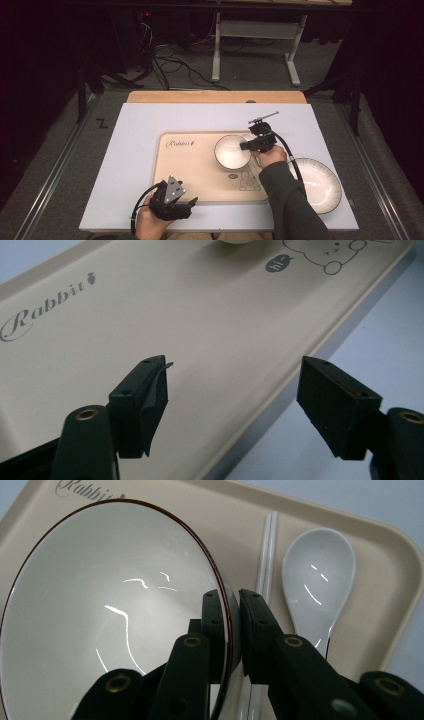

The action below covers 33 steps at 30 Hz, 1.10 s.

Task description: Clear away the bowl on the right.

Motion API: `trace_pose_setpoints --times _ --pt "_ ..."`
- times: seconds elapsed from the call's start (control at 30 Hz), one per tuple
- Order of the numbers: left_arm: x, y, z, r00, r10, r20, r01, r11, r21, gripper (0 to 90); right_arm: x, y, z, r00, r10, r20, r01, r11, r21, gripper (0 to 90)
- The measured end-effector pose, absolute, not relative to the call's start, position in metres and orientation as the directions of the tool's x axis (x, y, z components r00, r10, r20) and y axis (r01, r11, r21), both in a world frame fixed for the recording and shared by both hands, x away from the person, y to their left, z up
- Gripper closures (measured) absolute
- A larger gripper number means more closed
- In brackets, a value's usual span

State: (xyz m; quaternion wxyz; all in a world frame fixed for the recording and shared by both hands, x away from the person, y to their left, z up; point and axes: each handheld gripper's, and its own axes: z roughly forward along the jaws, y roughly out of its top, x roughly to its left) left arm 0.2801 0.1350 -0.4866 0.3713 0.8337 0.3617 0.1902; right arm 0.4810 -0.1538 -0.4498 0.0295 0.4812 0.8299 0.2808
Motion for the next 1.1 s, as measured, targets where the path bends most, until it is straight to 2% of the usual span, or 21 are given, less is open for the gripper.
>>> trace_pose_setpoints --times 0.47,0.87,1.0,1.1 --pt "0.28 0.136 -0.486 0.665 0.745 0.046 0.462 -0.459 0.759 29.0 0.495 -0.146 -0.468 -0.493 0.836 0.241 0.81 0.34 0.479 82.8" --pt "0.28 0.136 -0.486 0.662 0.748 0.049 0.465 -0.46 0.756 29.0 0.497 -0.139 -0.47 -0.495 0.849 0.182 0.794 0.357 0.492 82.1" --pt "0.28 0.136 -0.486 0.661 0.749 0.048 0.466 -0.46 0.755 29.0 0.495 -0.14 -0.467 -0.496 0.85 0.177 0.784 0.351 0.513 76.7" --pt "0.28 0.137 -0.486 0.661 0.749 0.05 0.466 -0.461 0.755 29.0 0.491 -0.144 -0.46 -0.498 0.851 0.166 0.772 0.348 0.531 69.0"
